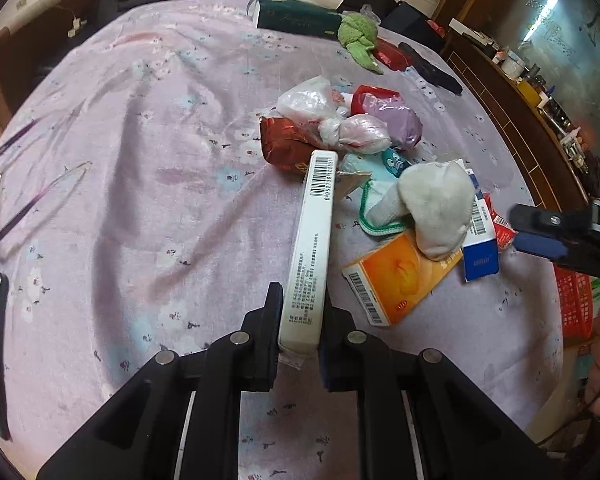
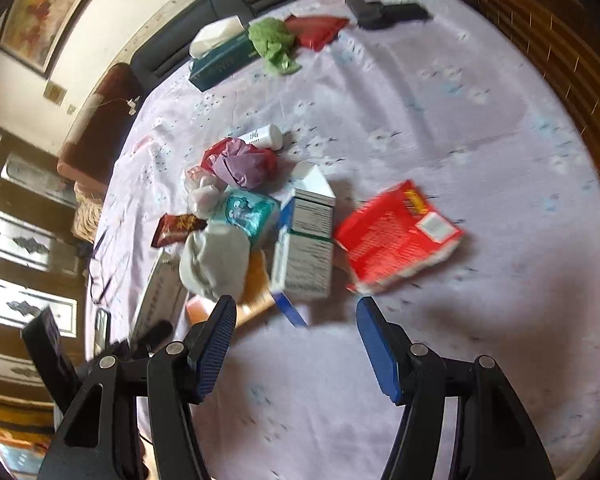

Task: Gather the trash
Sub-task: 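Grasp the white tube box with the left gripper while the right gripper grasps the blue-white medicine box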

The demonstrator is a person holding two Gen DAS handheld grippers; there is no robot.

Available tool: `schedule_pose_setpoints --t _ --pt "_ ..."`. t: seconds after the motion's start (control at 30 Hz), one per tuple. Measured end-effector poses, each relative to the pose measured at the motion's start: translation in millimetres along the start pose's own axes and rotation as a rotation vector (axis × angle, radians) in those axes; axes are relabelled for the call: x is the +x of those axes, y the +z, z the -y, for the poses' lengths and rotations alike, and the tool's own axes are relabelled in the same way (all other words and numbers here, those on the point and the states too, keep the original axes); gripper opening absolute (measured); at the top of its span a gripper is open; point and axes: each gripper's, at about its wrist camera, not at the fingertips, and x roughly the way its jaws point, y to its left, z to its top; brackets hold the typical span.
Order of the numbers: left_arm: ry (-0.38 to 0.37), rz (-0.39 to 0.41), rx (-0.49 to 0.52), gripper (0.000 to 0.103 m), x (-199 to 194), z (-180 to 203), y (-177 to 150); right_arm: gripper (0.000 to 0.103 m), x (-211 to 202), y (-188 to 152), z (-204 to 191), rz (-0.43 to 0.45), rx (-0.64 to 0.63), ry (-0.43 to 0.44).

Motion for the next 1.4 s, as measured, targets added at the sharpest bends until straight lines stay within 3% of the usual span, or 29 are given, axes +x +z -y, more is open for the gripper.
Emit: schedule_pose_setpoints --t 0.1,0.23,0.4,0.67,0.93,1.17,1.27,1.4 --pt "0.005 -0.01 0.001 0.026 5 -5 5 0.063 15 9 -3 -0.017 0.019 -0.001" --pt "-0.003 -0.008 -0.004 0.028 12 -9 11 0.057 35 19 -3 -0.038 0.047 -0.026" --pt "-0.001 -0.015 0.001 0.012 17 -11 13 0.04 48 20 0 -0.054 0.073 -0.033" --pt "-0.017 0.055 0.015 0.012 -6 -2 7 0.035 23 8 -6 0.01 0.017 -0.043" --pt "-0.041 0.121 0.106 0.012 -37 47 -9 0.035 -23 -26 -2 0.093 -0.055 -0.065" --pt "-0.036 0.125 0.212 0.012 -38 101 -28 0.035 -56 -60 10 0.173 -0.141 -0.178" --pt "-0.047 0.12 0.245 0.012 -36 119 -33 0.035 -66 -77 15 0.211 -0.214 -0.315" --pt "-0.062 0.117 0.279 0.012 -36 141 -41 0.035 -77 -92 27 0.235 -0.255 -0.387"
